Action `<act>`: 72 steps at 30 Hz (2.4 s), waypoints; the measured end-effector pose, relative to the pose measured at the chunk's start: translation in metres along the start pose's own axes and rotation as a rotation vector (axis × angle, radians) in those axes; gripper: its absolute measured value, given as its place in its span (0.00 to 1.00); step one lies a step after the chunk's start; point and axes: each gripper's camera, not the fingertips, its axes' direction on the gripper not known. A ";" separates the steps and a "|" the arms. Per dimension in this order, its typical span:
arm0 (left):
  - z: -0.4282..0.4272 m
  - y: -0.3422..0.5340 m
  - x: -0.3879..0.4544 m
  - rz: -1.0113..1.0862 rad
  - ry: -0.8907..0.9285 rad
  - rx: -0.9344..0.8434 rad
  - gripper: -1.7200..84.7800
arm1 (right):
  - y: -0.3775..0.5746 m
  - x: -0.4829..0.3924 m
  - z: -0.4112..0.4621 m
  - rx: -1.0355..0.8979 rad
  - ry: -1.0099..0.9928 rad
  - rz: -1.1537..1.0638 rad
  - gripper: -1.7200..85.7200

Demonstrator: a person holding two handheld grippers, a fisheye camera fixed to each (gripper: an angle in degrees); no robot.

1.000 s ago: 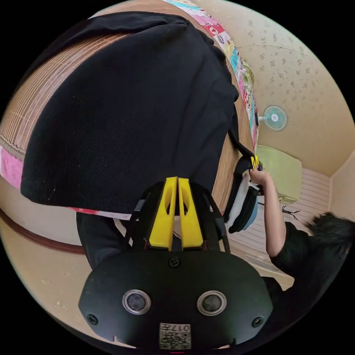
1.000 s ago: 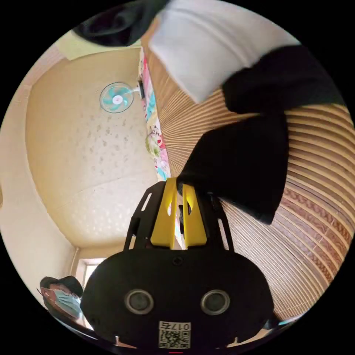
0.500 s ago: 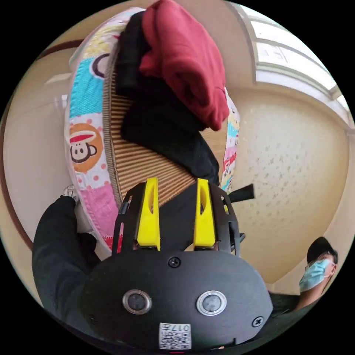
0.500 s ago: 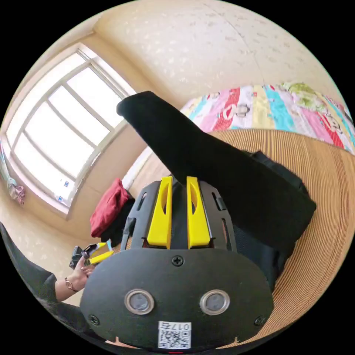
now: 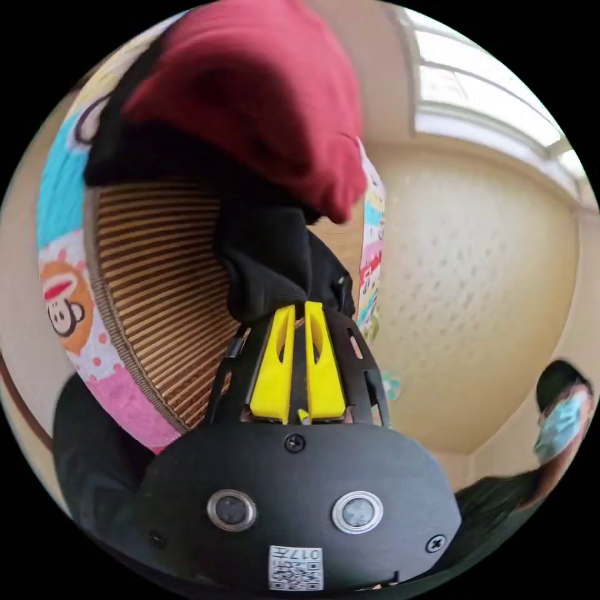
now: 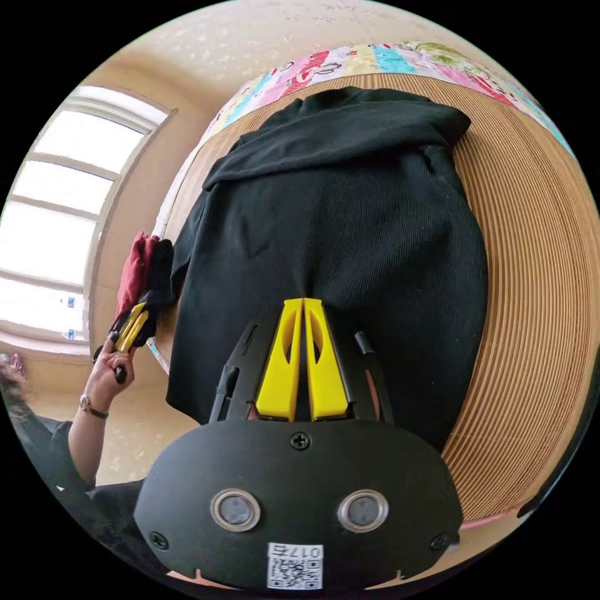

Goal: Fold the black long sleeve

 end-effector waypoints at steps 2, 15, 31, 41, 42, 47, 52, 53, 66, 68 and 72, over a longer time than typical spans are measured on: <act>0.010 0.031 0.078 0.380 -0.123 -0.115 0.06 | 0.001 0.007 -0.001 -0.014 -0.037 0.025 0.03; 0.163 0.151 0.329 1.194 0.190 -0.332 0.08 | 0.073 0.043 -0.061 0.127 -0.141 0.254 0.03; 0.081 0.176 0.054 0.762 -0.606 -0.625 0.21 | 0.195 0.130 -0.142 -0.185 -0.104 0.234 0.15; 0.071 0.177 -0.020 0.591 -0.529 -1.021 0.08 | 0.248 0.165 -0.206 -0.306 -0.300 0.210 0.05; 0.064 0.175 -0.019 0.577 -0.499 -1.049 0.08 | 0.257 0.169 -0.216 -0.305 -0.323 0.219 0.05; -0.013 0.165 0.004 0.361 -0.032 -1.157 0.08 | 0.309 0.187 -0.317 0.124 -0.835 0.354 0.04; 0.027 0.128 0.070 0.466 0.328 -1.006 0.08 | 0.212 0.191 -0.327 0.401 -1.008 0.179 0.04; 0.055 0.115 0.085 0.505 0.382 -0.971 0.08 | 0.176 0.200 -0.317 0.441 -1.020 0.174 0.04; 0.208 -0.006 0.134 0.605 0.109 -0.623 0.19 | -0.010 0.120 -0.259 0.378 -0.415 0.155 0.04; 0.176 0.025 0.117 0.637 -0.049 -0.639 0.23 | 0.013 0.055 -0.252 0.335 -0.114 0.049 0.04; 0.130 0.077 0.056 0.520 -0.260 -0.613 0.26 | 0.045 0.004 -0.220 0.311 0.263 -0.033 0.03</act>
